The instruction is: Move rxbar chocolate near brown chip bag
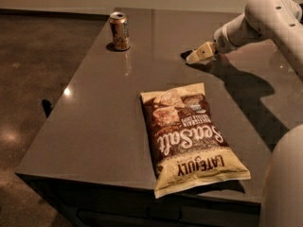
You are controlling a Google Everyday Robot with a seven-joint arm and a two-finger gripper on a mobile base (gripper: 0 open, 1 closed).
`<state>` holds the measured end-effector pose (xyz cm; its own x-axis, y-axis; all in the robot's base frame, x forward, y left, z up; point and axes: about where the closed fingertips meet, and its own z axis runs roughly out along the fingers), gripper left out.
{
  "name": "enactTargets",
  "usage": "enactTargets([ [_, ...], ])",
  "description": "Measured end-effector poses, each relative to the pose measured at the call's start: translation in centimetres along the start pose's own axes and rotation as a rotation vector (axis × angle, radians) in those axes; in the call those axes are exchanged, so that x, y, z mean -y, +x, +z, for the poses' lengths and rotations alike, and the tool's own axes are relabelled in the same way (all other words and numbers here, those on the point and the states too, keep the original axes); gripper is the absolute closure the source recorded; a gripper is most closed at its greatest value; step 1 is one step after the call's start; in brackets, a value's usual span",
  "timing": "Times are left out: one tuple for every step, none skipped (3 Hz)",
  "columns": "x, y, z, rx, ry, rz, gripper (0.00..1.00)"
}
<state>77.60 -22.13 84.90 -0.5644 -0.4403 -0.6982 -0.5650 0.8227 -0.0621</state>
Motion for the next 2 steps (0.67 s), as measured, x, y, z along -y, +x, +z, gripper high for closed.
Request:
enactTargets([
  [-0.34, 0.08, 0.10, -0.005, -0.014, 0.003, 0.34],
  [-0.73, 0.21, 0.05, -0.007, -0.026, 0.004, 0.58],
])
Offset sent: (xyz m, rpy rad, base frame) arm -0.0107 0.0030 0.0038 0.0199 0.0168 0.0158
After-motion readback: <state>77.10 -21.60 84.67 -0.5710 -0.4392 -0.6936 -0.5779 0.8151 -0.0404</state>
